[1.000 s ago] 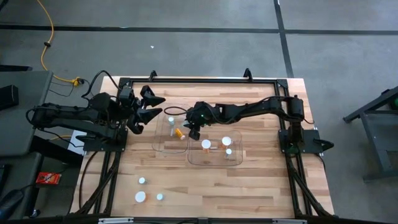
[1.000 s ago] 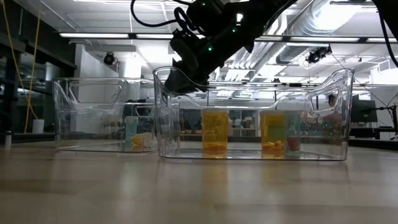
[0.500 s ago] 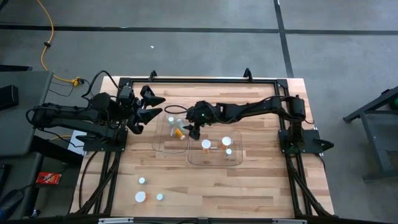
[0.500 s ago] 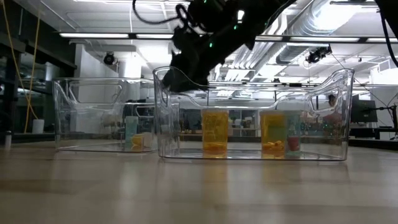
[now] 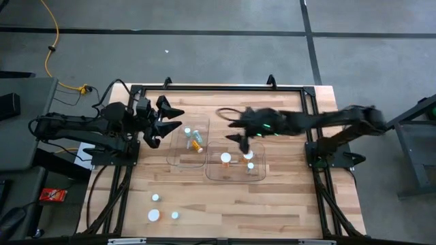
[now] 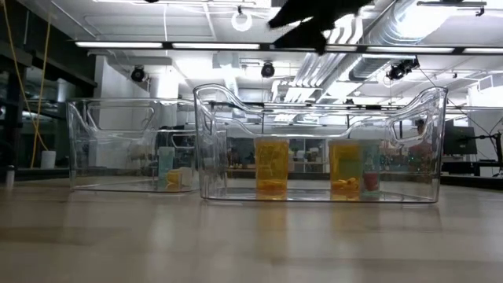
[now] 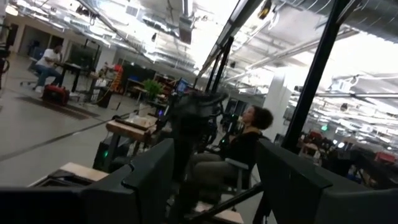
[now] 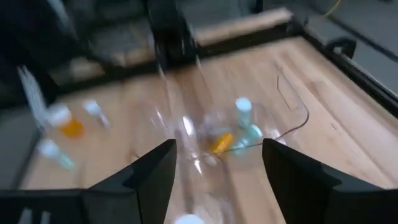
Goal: Pick and place medicine bottles into bin by pill shape (circle, oval)
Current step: Put the blue capsule bottle into the right transparent bin
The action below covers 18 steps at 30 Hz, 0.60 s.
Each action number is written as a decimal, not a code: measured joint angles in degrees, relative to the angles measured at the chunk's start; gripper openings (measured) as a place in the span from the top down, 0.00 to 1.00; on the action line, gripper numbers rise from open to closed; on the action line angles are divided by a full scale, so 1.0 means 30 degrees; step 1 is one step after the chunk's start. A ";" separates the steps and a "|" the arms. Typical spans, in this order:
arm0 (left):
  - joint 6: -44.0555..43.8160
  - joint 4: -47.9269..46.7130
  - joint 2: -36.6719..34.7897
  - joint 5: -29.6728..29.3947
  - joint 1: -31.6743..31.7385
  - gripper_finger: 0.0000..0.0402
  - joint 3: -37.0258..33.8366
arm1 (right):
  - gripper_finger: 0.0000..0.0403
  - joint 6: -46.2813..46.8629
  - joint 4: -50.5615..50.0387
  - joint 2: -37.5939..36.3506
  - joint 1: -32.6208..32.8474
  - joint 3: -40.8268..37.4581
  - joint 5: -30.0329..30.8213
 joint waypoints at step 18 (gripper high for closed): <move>0.1836 -0.0313 0.1069 -0.0389 0.0000 0.46 0.0000 | 0.42 -0.1430 0.9129 -0.6858 0.3140 -0.7437 0.4946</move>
